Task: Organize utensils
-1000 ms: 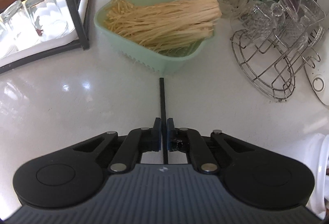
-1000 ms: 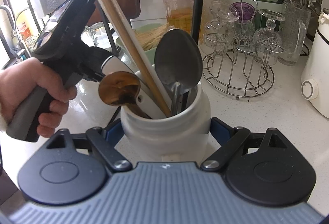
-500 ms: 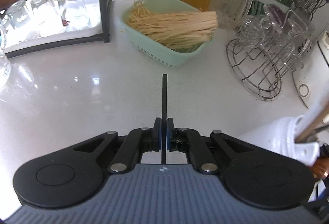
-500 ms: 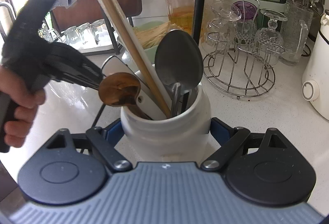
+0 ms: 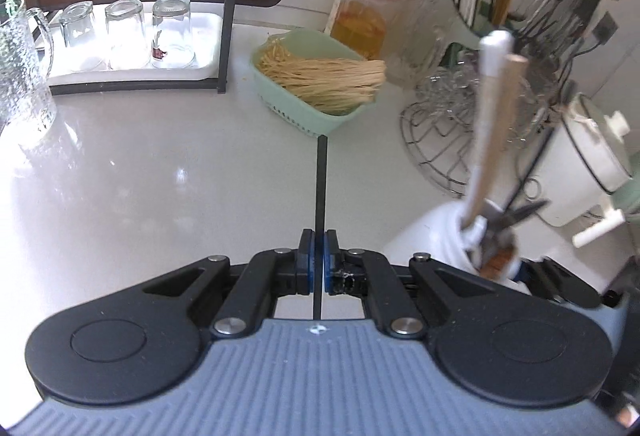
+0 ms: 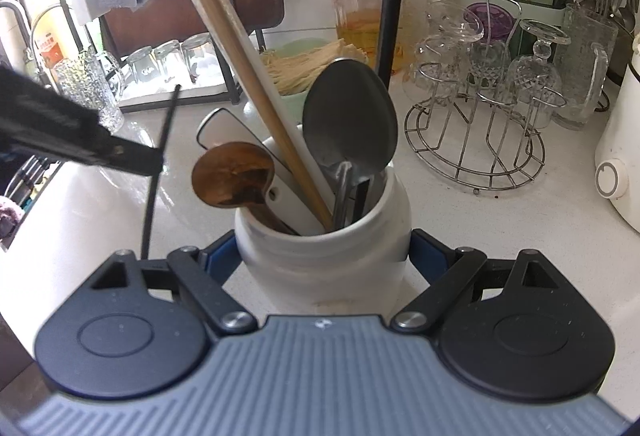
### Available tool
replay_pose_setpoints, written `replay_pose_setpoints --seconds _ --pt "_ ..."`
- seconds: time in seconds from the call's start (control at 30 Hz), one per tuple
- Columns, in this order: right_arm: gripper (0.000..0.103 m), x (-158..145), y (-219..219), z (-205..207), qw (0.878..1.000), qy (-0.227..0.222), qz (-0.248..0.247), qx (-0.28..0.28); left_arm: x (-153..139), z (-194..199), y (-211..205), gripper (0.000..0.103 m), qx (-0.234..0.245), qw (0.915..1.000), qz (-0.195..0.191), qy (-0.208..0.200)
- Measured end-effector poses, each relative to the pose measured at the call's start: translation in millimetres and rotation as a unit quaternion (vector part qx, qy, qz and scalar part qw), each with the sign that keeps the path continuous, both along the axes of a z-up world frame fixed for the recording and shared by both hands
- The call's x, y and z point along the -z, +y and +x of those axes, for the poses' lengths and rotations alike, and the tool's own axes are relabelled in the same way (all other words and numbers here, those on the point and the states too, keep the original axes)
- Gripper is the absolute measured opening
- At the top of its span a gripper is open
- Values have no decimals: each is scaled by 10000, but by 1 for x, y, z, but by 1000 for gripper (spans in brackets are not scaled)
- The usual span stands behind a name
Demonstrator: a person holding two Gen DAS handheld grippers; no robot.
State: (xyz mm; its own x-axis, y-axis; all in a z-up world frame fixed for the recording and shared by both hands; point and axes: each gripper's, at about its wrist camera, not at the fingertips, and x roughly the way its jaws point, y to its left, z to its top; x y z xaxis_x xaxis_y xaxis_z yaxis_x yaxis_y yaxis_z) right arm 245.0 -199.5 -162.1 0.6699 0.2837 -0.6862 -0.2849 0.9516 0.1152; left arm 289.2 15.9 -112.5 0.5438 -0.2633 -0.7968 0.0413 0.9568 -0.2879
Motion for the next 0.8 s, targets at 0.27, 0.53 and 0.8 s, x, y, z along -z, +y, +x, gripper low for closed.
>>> replay_pose_setpoints --seconds 0.27,0.53,0.8 --pt "91 0 3 1 10000 4 -13 -63 -26 -40 -11 5 191 9991 -340 -158" --pt "91 2 1 0 10000 -45 22 -83 -7 -34 -14 5 206 9994 -261 -32" --pt "91 1 2 0 10000 -40 13 -87 49 -19 -1 5 200 9972 -45 714"
